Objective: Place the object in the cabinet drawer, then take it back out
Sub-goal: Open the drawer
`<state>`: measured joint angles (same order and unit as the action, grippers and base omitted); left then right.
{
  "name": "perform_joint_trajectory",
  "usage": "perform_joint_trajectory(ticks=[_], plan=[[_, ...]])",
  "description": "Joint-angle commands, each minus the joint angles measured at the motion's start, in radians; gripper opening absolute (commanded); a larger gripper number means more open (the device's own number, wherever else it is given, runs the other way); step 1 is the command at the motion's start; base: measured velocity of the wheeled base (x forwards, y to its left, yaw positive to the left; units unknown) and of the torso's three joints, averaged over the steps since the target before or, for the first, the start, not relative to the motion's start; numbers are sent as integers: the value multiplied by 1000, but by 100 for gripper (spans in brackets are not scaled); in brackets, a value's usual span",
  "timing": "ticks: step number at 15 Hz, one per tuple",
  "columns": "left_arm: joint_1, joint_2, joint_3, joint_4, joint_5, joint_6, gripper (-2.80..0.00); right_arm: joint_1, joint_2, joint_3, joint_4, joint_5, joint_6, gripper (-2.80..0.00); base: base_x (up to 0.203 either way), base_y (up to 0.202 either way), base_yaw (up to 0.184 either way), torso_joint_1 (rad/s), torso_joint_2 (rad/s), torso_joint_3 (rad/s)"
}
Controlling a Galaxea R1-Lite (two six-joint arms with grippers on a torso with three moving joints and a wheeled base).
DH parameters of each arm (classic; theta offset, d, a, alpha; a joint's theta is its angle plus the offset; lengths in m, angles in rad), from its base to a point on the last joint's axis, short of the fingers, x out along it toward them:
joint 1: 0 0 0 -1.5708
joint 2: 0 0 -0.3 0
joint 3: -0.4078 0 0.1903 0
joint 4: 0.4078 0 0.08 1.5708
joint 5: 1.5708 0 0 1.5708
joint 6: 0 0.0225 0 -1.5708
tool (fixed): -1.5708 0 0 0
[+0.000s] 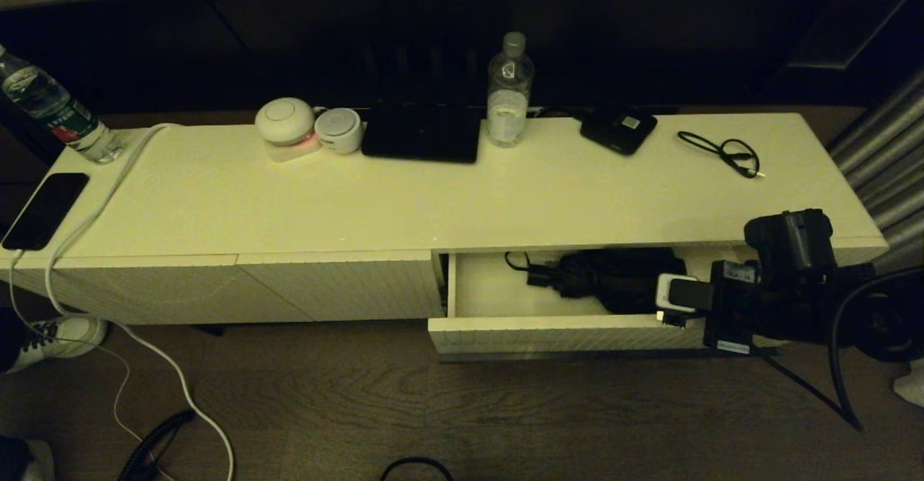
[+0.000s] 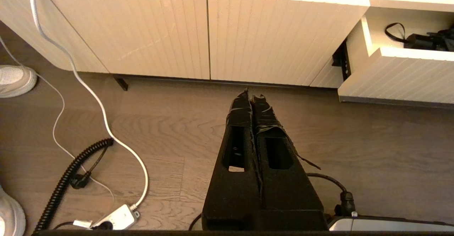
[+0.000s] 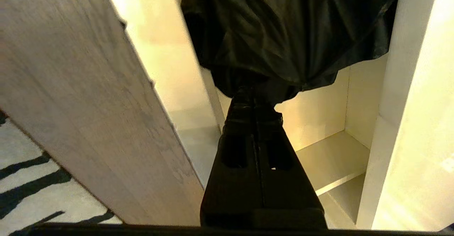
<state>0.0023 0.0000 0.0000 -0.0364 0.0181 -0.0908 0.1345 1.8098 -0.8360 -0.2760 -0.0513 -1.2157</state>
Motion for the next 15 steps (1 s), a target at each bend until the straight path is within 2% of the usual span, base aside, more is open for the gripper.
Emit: perform_joint_trajectory(ticks=[1, 15], plan=[[1, -2, 0, 0, 0, -1, -280, 1, -35, 36, 20, 1, -8, -280, 0, 0, 0, 0, 0, 0], [1, 0, 0, 0, 0, -1, -280, 7, -85, 182, 78, 8, -28, -280, 0, 0, 0, 0, 0, 0]])
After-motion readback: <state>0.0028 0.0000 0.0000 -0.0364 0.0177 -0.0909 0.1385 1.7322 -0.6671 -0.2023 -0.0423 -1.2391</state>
